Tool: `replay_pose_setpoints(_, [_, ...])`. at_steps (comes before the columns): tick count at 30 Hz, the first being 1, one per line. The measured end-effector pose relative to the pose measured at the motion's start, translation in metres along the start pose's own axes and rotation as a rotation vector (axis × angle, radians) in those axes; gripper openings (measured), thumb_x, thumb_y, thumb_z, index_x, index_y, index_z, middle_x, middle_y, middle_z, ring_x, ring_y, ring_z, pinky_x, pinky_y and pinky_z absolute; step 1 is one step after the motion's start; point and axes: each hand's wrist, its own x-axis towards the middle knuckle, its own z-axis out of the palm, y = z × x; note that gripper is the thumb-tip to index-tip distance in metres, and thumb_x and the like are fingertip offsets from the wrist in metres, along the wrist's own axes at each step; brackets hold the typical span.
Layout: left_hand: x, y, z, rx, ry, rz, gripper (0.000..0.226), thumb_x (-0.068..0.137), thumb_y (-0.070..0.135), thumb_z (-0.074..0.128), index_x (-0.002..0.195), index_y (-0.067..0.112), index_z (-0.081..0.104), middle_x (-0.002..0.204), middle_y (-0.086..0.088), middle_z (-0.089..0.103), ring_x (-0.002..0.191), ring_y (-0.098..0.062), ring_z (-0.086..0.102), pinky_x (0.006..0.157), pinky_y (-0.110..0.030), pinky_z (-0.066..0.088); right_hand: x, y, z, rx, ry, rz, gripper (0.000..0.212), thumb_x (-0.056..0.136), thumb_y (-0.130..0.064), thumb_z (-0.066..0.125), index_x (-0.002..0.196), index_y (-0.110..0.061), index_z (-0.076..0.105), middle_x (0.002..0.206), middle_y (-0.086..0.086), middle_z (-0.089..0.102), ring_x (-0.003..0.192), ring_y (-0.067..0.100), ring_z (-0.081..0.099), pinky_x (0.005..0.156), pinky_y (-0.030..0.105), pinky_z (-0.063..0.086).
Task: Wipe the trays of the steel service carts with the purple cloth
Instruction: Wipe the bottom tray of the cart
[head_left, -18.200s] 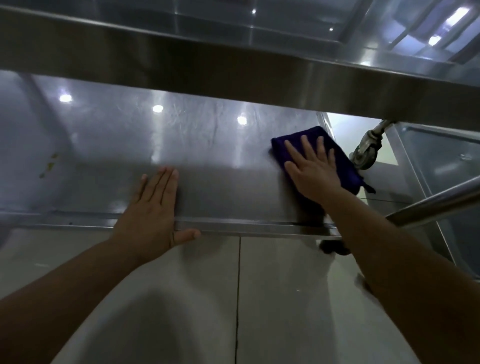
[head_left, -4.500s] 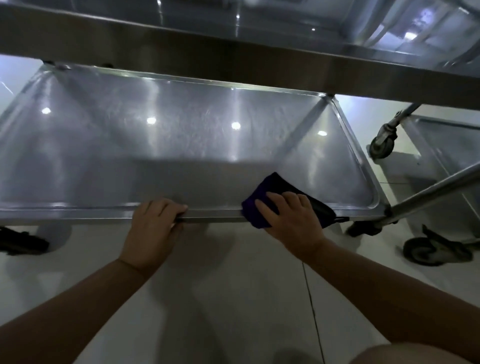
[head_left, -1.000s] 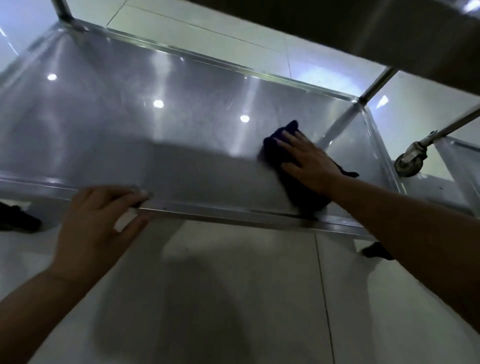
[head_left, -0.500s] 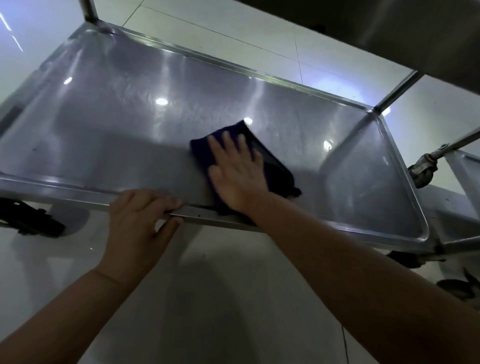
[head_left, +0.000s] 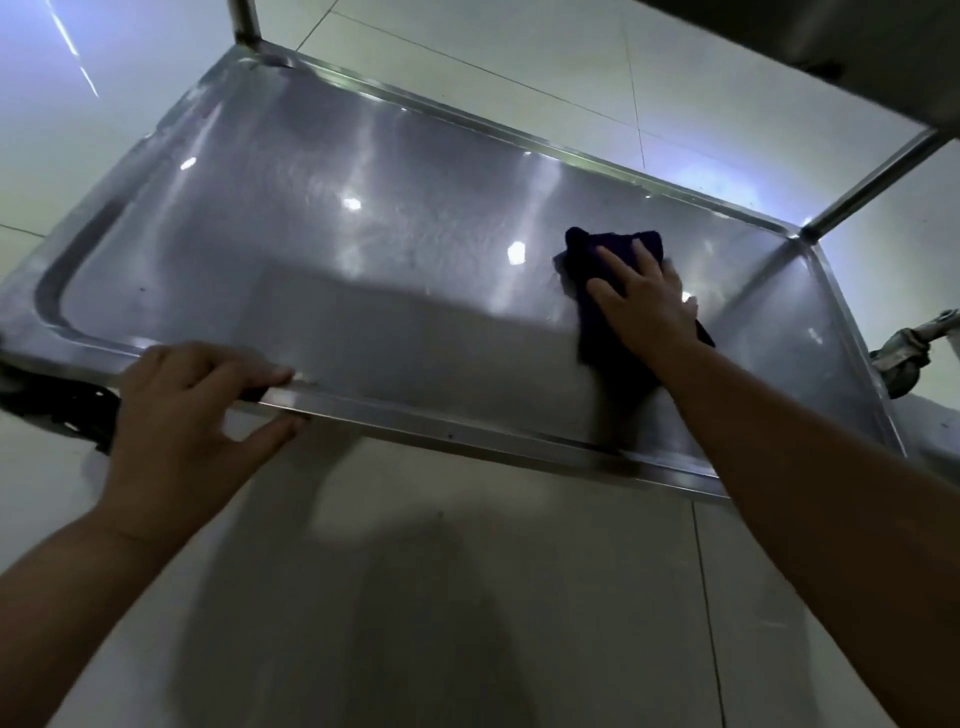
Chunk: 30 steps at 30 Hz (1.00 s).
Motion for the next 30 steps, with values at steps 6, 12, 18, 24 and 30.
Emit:
replay_pose_setpoints(6, [0.008, 0.003, 0.001, -0.072, 0.003, 0.018, 0.040, 0.071, 0.047, 0.063, 0.084, 0.010, 0.072, 0.075, -0.005, 0.058, 0.071, -0.028, 0.056, 0.071, -0.037, 0.034, -0.021, -0.066, 0.009, -0.010, -0.034, 0.017, 0.054, 0.099, -0.046, 0.030, 0.151, -0.042, 0.016, 0.162, -0.004, 0.005, 0.148, 0.027, 0.000, 0.115, 0.050, 0.012])
replay_pose_setpoints(12, [0.006, -0.001, 0.000, -0.090, -0.021, 0.023, 0.040, 0.069, 0.048, 0.061, 0.082, 0.012, 0.072, 0.077, -0.004, 0.057, 0.071, -0.030, 0.053, 0.067, -0.044, 0.038, -0.085, -0.169, 0.041, -0.145, -0.074, -0.584, 0.052, 0.101, -0.046, 0.025, 0.151, -0.044, 0.009, 0.162, -0.005, 0.001, 0.148, 0.027, -0.006, 0.115, 0.049, 0.008])
replay_pose_setpoints(18, [0.006, -0.006, -0.002, -0.109, 0.003, 0.039, 0.037, 0.072, 0.048, 0.060, 0.079, 0.013, 0.071, 0.077, -0.001, 0.054, 0.072, -0.024, 0.050, 0.066, -0.038, 0.035, -0.044, -0.141, 0.031, -0.087, -0.038, -0.659, 0.048, 0.102, -0.040, 0.034, 0.149, -0.041, 0.027, 0.161, -0.009, 0.015, 0.147, 0.019, 0.012, 0.116, 0.044, 0.018])
replay_pose_setpoints(24, [0.007, -0.005, -0.003, -0.135, 0.009, 0.025, 0.033, 0.069, 0.046, 0.063, 0.077, 0.015, 0.070, 0.075, 0.002, 0.051, 0.071, -0.020, 0.048, 0.066, -0.032, 0.032, -0.022, -0.060, 0.008, -0.005, 0.045, -0.080, 0.048, 0.101, -0.038, 0.033, 0.149, -0.038, 0.030, 0.160, -0.004, 0.017, 0.145, 0.024, 0.019, 0.113, 0.043, 0.023])
replay_pose_setpoints(30, [0.007, -0.003, -0.002, -0.121, 0.003, 0.026, 0.037, 0.068, 0.049, 0.061, 0.076, 0.014, 0.070, 0.075, -0.001, 0.053, 0.071, -0.022, 0.048, 0.063, -0.033, 0.032, -0.047, -0.096, 0.017, 0.007, -0.013, 0.077, 0.054, 0.099, -0.041, 0.031, 0.151, -0.040, 0.016, 0.162, -0.001, 0.005, 0.148, 0.027, 0.000, 0.116, 0.047, 0.011])
